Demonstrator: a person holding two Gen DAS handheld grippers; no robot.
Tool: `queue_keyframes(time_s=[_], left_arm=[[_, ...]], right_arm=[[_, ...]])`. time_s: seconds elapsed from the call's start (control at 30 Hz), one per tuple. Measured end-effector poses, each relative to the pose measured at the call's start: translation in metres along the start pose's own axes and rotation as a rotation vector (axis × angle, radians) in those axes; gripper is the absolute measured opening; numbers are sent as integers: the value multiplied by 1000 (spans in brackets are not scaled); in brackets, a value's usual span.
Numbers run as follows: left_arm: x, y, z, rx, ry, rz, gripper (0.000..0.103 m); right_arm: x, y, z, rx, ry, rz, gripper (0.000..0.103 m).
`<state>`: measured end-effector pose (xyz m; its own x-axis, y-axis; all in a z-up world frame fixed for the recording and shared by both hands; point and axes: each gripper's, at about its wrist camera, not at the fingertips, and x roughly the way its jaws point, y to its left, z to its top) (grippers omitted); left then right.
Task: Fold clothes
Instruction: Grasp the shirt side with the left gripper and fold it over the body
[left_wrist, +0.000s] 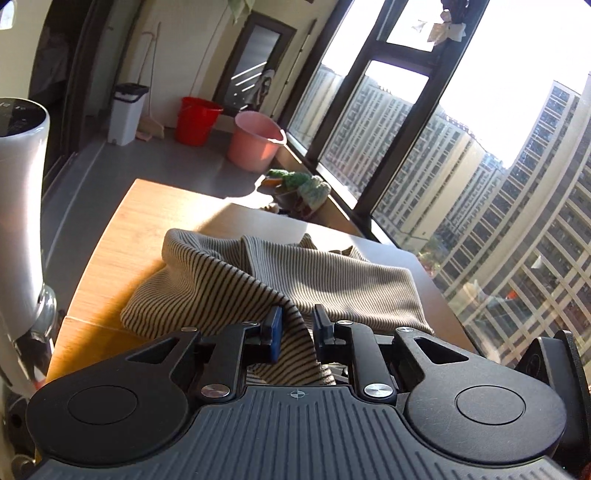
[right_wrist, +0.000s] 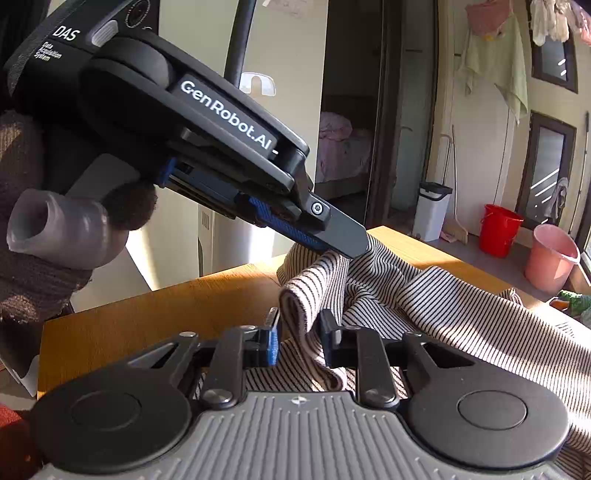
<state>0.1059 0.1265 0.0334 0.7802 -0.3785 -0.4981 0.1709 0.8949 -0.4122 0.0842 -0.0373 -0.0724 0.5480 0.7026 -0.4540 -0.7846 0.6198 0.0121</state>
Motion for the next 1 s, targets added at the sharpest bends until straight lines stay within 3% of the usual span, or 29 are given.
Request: queue_keyframes(time_s=[0.13, 0.17, 0.23, 0.27, 0.43, 0.63, 0.77, 1.0], left_arm=[[-24, 6, -2, -12, -116, -42, 71], [-28, 6, -4, -21, -134, -65, 75], [-32, 5, -11, -42, -163, -125, 97], [-30, 1, -15, -46, -170, -157, 100], [20, -19, -44, -33, -103, -241, 103], [77, -8, -76, -54, 59, -177, 103], [78, -4, -81, -52, 54, -176, 103], [78, 0, -81, -71, 43, -184, 103]], right_arm=[[-9, -43, 25, 225, -35, 63, 7], [-14, -54, 33, 271, -53, 74, 7], [-24, -77, 49, 365, -90, 96, 7], [-29, -88, 57, 411, -108, 107, 7], [-72, -135, 96, 495, -226, 35, 7], [-105, -175, 98, 512, -246, -118, 7], [-114, -195, 79, 520, -207, -210, 7], [-110, -231, 22, 641, -116, -321, 7]])
